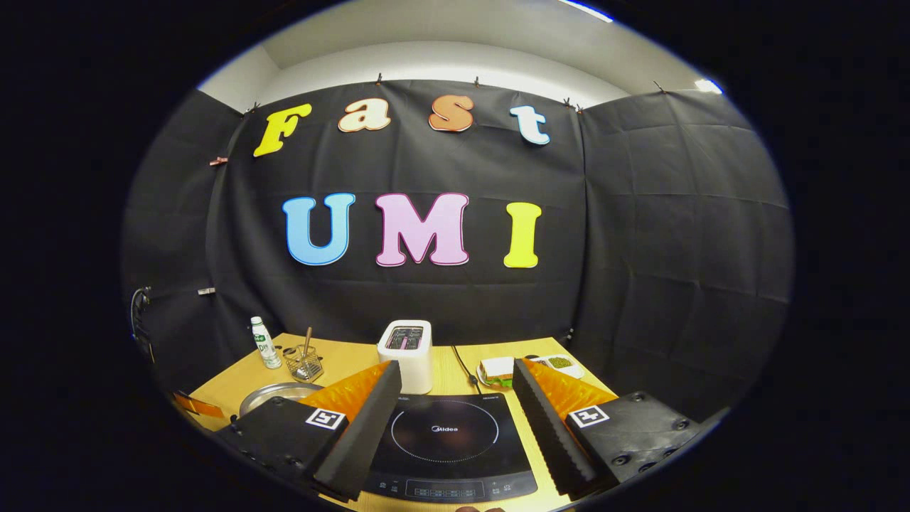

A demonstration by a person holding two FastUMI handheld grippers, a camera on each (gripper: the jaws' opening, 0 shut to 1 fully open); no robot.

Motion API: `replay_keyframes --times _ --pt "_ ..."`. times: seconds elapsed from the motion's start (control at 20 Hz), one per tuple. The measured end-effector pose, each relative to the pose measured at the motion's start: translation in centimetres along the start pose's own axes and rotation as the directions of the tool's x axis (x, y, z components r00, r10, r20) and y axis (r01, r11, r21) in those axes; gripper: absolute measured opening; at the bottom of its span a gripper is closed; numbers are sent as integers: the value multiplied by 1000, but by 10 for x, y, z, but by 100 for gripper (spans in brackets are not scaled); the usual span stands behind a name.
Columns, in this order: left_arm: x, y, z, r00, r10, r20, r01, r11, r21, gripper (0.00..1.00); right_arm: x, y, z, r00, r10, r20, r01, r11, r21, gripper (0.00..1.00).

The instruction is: First push the handle of the pot to place it horizontally, then grasp the pot with both hands and set it on the induction cooktop.

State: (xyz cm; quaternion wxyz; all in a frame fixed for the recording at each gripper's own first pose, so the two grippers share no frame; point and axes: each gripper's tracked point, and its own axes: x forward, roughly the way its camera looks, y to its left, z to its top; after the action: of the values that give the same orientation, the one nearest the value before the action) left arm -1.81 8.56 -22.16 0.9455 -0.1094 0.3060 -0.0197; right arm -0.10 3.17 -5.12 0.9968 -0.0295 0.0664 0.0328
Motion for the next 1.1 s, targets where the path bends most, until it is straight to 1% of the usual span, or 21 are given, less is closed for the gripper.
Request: replay_keyframes --times 0.15,0.3,0.4,0.55,0.65,0.8,1.0,1.05,1.1 --pt "12 3 -13 999 -21 -40 21 1000 3 5 4 -1 -9 1000 0 -30 0 1000 2 98" --pt "19 1 -23 995 -56 -85 59 998 36 5 7 0 -17 998 3 -59 -4 1000 -7 98" --pt "26 -2 -33 989 -78 -125 86 995 60 5 8 2 -17 998 5 -60 -6 1000 -10 98" --pt "41 -7 -49 973 -111 -203 129 988 80 5 10 1 -26 997 2 -80 -4 1000 -28 98" --pt "48 -5 -56 961 -115 -251 143 985 98 5 9 4 -34 994 6 -106 -9 1000 -24 98" --pt "50 -3 -56 946 -133 -296 177 976 128 5 10 5 -38 993 5 -121 -8 1000 -28 98" --pt "51 16 -61 940 -86 -329 148 975 168 5 11 9 -37 993 8 -117 -12 999 -33 98" --pt "53 20 -62 940 -76 -332 138 977 165 5 11 9 -37 993 7 -114 -11 999 -36 98" --pt "56 20 -64 938 -84 -336 139 980 143 5 12 9 -38 994 7 -114 -11 999 -39 98"
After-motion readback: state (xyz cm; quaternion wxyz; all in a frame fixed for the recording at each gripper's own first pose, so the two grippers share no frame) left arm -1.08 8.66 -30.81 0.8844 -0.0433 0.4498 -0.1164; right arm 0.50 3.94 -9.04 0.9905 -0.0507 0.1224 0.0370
